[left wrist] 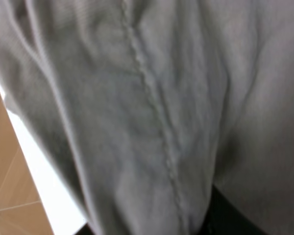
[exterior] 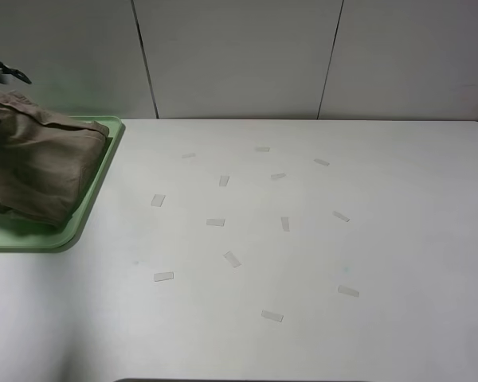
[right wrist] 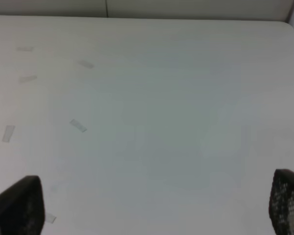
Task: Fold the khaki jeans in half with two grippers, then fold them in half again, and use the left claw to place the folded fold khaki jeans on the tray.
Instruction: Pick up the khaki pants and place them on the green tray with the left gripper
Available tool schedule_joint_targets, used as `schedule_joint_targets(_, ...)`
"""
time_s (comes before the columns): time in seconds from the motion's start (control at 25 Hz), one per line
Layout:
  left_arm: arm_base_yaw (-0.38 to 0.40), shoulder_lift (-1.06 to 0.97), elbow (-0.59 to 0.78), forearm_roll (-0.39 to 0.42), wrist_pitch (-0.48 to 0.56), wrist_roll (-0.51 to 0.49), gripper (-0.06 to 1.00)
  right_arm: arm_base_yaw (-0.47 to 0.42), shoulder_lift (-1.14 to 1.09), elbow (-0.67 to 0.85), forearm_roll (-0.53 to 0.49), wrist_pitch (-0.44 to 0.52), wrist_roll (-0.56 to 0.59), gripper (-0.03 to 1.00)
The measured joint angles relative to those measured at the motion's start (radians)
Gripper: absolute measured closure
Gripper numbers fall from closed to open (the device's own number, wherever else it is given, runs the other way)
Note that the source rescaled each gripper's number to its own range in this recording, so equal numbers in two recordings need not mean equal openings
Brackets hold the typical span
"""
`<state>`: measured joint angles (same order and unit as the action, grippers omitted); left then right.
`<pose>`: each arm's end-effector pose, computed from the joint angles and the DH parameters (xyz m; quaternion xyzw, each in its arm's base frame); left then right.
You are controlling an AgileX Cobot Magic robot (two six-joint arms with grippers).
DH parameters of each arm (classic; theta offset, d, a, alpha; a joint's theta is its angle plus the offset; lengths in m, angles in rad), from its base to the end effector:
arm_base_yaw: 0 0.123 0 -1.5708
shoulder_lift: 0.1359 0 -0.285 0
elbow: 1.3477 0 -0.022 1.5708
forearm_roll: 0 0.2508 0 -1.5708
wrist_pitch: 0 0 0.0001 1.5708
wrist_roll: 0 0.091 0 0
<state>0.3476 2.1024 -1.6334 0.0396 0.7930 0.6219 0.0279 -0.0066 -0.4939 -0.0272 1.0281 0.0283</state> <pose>0.4245 0.1565 0.1899 0.1448 0.9696 0.1063 0.1663 -0.0038 -0.0022 0.2783 0.0005 0.8444 0.0015 0.5357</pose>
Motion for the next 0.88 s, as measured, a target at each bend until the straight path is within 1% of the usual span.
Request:
schedule_joint_targets(0.28, 0.001, 0.0, 0.0, -0.021, -0.005, 0.002, 0.84, 0.0, 0.0, 0.0, 0.0, 0.0, 0.0, -0.03)
schedule_joint_targets(0.48, 0.002, 0.0, 0.0, -0.052, -0.005, 0.003, 0.83, 0.0, 0.0, 0.0, 0.0, 0.0, 0.0, -0.03)
schedule_joint_targets(0.52, 0.002, 0.0, 0.0, -0.061, -0.005, 0.003, 0.77, 0.0, 0.0, 0.0, 0.0, 0.0, 0.0, -0.03)
schedule_joint_targets(0.56, 0.002, 0.0, 0.0, -0.066, -0.009, 0.003, 0.64, 0.0, 0.0, 0.0, 0.0, 0.0, 0.0, -0.03)
schedule_joint_targets(0.64, 0.002, 0.0, 0.0, -0.081, -0.021, -0.001, 0.26, 0.0, 0.0, 0.0, 0.0, 0.0, 0.0, -0.03)
schedule_joint_targets(0.68, 0.002, 0.0, 0.0, -0.082, -0.026, -0.001, 0.14, 0.0, 0.0, 0.0, 0.0, 0.0, 0.0, -0.03)
schedule_joint_targets(0.72, 0.002, 0.0, 0.0, -0.086, -0.027, -0.001, 0.06, 0.0, 0.0, 0.0, 0.0, 0.0, 0.0, -0.03)
schedule_joint_targets(0.76, 0.002, 0.0, 0.0, -0.088, -0.027, -0.001, 0.03, 0.0, 0.0, 0.0, 0.0, 0.0, 0.0, -0.03)
schedule_joint_targets(0.88, 0.002, -0.001, 0.0, -0.088, -0.027, -0.001, -0.03, 0.0, 0.0, 0.0, 0.0, 0.0, 0.0, -0.03)
